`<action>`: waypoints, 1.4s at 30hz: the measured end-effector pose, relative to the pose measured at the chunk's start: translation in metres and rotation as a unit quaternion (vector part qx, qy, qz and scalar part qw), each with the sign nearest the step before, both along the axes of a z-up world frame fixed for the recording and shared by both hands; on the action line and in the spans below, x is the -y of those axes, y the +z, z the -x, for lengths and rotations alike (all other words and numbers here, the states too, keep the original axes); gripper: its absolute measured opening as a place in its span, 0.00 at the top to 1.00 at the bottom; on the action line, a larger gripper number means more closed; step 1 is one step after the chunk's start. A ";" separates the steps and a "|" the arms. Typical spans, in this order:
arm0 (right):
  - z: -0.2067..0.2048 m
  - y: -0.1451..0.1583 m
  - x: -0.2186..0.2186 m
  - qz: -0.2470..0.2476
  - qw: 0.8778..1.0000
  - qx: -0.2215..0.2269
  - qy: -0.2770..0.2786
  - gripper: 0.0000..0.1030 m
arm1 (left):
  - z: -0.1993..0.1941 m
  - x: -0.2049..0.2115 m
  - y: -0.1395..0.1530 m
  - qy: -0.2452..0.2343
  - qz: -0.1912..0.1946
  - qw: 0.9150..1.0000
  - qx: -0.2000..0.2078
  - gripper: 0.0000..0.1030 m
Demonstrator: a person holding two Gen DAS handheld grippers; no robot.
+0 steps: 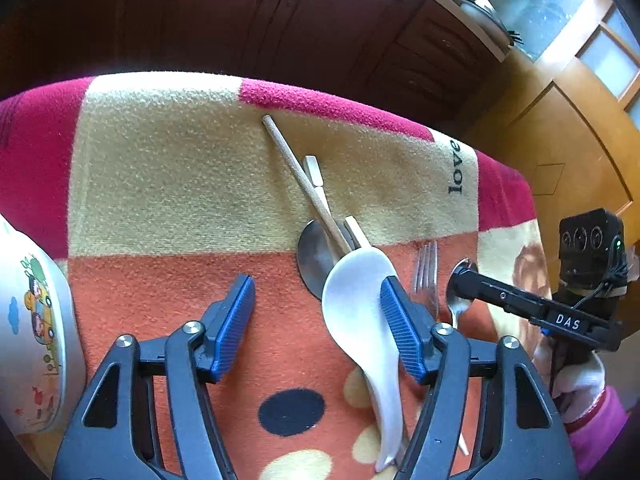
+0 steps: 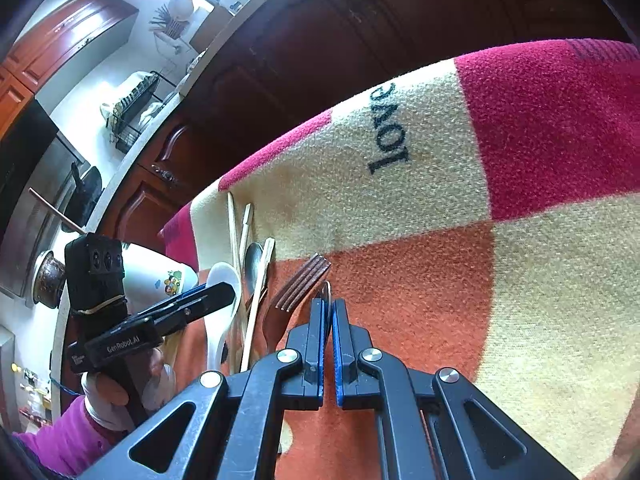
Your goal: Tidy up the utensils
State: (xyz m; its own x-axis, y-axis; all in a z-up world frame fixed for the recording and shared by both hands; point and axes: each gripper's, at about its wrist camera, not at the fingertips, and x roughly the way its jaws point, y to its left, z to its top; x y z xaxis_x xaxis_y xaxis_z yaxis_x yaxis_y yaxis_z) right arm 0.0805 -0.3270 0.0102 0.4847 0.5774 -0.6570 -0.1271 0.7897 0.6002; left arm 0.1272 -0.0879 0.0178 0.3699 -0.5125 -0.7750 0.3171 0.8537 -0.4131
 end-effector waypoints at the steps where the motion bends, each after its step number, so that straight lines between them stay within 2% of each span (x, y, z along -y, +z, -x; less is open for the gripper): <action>1: 0.001 0.000 0.000 0.001 1.000 0.001 -0.001 0.97 | 0.001 0.000 0.001 -0.005 0.014 1.000 -0.004 0.62; 4: 0.001 0.001 0.000 0.006 1.000 0.004 -0.001 0.97 | 0.005 0.003 0.009 -0.009 0.018 1.000 0.008 0.86; 7: 0.002 0.003 -0.002 0.017 1.000 0.006 -0.002 0.97 | 0.011 0.005 0.016 -0.014 0.014 1.000 0.018 0.94; 15: 0.020 0.029 -0.003 0.027 0.999 0.043 -0.006 0.97 | 0.036 -0.013 0.027 0.010 0.024 1.000 0.013 0.97; 23: 0.048 0.077 0.000 0.056 0.993 0.103 -0.014 0.97 | 0.081 -0.036 0.059 0.031 0.019 0.998 0.047 0.97; 28: 0.064 0.100 0.003 0.064 0.990 0.127 -0.019 0.97 | 0.099 -0.048 0.080 0.043 0.000 0.997 0.070 0.97; 35: 0.086 0.131 0.001 0.055 0.987 0.153 -0.013 0.97 | 0.121 -0.060 0.106 0.058 -0.012 0.993 0.098 0.97; 42: 0.093 0.160 -0.020 0.048 0.982 0.183 0.006 0.97 | 0.131 -0.072 0.124 0.076 -0.021 0.990 0.117 0.97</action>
